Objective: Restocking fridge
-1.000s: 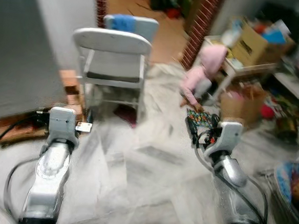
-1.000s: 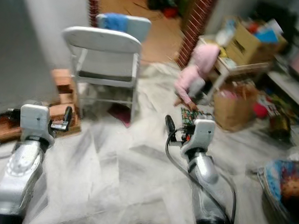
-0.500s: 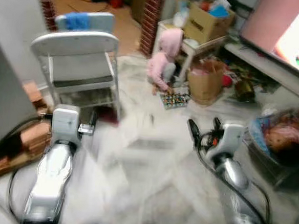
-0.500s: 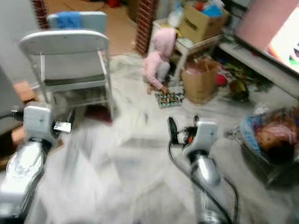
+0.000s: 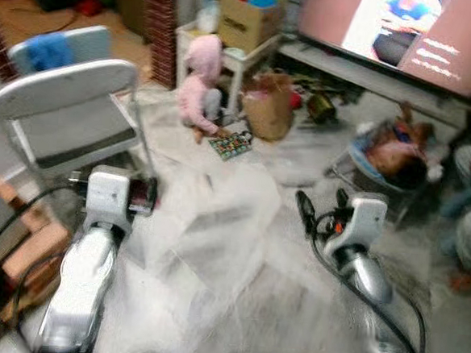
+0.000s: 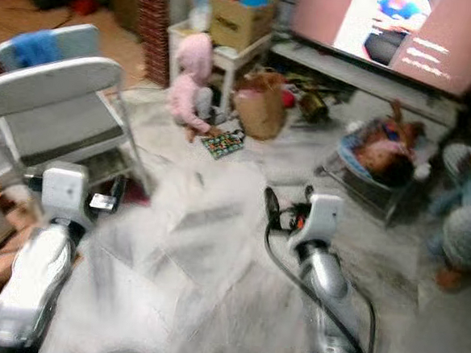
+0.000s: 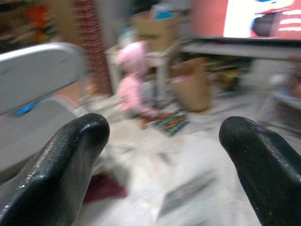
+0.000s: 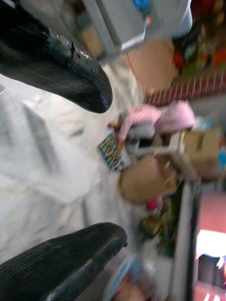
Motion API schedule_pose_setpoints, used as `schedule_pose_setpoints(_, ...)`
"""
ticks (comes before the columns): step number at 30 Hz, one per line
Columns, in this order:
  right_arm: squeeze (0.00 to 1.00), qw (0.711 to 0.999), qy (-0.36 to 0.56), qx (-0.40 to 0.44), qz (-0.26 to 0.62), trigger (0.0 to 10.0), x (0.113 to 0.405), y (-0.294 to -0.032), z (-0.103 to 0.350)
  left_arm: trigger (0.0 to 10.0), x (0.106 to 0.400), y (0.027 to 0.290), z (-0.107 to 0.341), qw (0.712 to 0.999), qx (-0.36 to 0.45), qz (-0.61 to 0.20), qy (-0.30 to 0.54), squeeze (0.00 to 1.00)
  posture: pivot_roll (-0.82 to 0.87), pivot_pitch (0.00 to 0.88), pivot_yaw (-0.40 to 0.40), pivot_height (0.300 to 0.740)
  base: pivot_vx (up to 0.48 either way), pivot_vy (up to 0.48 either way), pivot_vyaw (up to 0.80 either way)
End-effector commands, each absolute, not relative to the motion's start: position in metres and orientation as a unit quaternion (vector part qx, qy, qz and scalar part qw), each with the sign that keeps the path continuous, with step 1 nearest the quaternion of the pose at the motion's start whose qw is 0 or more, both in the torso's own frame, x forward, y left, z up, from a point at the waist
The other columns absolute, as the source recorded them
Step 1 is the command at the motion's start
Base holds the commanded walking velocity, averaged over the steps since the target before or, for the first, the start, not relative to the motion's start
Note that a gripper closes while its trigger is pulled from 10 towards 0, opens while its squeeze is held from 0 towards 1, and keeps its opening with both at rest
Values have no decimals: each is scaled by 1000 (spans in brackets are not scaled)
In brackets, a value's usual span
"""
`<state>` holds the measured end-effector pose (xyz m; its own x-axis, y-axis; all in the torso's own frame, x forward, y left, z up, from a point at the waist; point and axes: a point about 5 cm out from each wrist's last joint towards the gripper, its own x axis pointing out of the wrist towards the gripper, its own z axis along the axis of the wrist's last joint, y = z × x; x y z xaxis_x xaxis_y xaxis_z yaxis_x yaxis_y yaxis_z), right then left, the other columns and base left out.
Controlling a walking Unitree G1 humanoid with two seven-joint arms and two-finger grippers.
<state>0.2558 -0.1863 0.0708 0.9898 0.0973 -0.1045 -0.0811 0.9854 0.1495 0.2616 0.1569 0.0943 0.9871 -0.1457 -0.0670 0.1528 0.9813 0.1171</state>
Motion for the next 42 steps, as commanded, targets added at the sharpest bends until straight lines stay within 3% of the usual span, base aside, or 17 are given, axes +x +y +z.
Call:
schedule_pose_setpoints(1,0,995,45,78,42,10000,255,-184,76,10000,261,162,94,993,80,-83,34,0,60,26,-29,740,0,0,-800)
schedule_pose_setpoints(11,0,995,50,77,-22,10000,242,-206,71,10000,265,164,91,990,105,-90,37,0,31,0,2,740,0,0,-654)
schedule_pose_setpoints(24,0,995,60,71,-19,10000,240,-203,68,10000,263,158,86,990,93,-96,42,0,25,0,-6,740,0,0,-251)
schedule_pose_setpoints(31,0,996,59,69,-19,10000,242,-206,69,10000,263,154,85,990,87,-100,43,0,20,0,-11,740,-271,0,-494)
schedule_pose_setpoints(42,0,996,62,68,-15,10000,242,-205,68,10000,264,156,85,990,89,-97,44,0,22,0,-15,740,-300,0,0)
